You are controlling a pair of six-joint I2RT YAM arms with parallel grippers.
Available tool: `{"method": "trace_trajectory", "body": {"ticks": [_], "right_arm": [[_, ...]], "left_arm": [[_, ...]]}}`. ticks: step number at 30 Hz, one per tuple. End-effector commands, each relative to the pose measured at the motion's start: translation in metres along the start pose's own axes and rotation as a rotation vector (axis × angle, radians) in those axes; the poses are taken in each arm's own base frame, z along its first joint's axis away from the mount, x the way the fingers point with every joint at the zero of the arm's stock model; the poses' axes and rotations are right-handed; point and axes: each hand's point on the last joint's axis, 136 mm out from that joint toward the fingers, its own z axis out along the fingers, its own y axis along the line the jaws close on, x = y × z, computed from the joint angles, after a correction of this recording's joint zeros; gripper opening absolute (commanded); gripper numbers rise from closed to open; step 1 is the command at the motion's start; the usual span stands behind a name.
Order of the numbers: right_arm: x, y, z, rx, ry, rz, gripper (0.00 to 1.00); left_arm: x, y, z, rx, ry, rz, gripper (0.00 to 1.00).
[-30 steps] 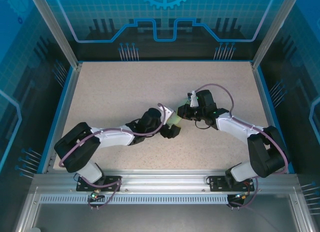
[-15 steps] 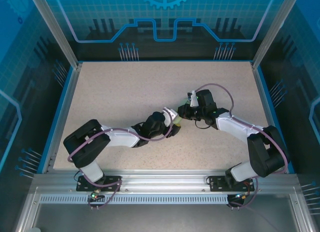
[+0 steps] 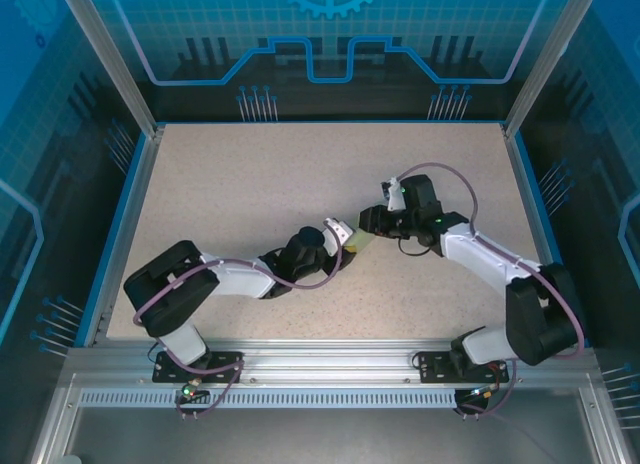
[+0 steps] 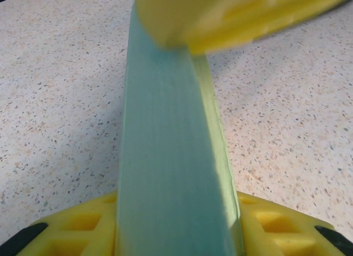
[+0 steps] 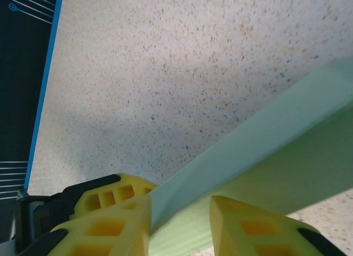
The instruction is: Fold the paper box
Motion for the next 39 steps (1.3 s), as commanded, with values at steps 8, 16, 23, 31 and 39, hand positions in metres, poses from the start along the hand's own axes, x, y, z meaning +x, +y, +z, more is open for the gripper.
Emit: {"method": "trace_trajectory", "body": {"ticks": [8, 16, 23, 31, 39], "right_arm": [[-0.037, 0.026, -0.060, 0.027, -0.075, -0.494, 0.48], [-0.063, 0.031, -0.062, 0.075, -0.169, -0.923, 0.50], [-0.052, 0.015, -0.060, 0.038, -0.068, -1.119, 0.50], [-0.045, 0.009, -0.040, -0.052, -0.006, -1.179, 0.49], [-0.041, -0.011, -0.013, 0.004, 0.101, -1.202, 0.36]], "left_arm": [[-0.023, 0.026, -0.039, 0.116, -0.048, 0.050, 0.34], [-0.029, 0.040, -0.055, 0.253, -0.026, 0.067, 0.33], [-0.024, 0.043, -0.054, 0.326, 0.020, 0.091, 0.33], [-0.022, 0.038, -0.052, 0.371, 0.010, 0.099, 0.33], [-0.024, 0.039, -0.053, 0.361, -0.001, 0.099, 0.33]]}}
